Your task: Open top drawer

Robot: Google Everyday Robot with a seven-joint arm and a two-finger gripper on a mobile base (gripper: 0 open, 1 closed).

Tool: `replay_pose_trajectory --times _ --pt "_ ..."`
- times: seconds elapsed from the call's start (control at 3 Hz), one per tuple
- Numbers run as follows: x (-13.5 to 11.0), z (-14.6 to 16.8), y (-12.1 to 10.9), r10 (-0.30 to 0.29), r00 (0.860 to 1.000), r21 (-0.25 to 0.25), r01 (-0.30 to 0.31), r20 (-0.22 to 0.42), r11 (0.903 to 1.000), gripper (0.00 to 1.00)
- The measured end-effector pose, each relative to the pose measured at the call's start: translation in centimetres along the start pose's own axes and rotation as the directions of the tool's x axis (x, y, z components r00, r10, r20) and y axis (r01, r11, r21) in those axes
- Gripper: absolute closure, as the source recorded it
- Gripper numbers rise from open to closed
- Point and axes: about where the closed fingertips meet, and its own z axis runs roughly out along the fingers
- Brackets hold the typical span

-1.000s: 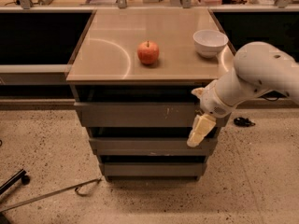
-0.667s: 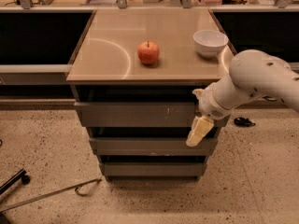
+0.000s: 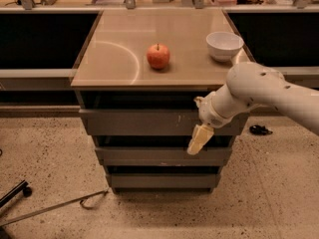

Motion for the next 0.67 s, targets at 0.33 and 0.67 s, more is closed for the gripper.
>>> replay_pose_trajectory --times 0.33,0.67 --pt "-0.6 2.0 -0.5 -0.024 1.000 -0.012 0.024 0.012 0.9996 0.00" --pt "-0.5 3.8 -0.8 -0.028 0.999 -0.035 0.029 0.015 0.9990 0.00"
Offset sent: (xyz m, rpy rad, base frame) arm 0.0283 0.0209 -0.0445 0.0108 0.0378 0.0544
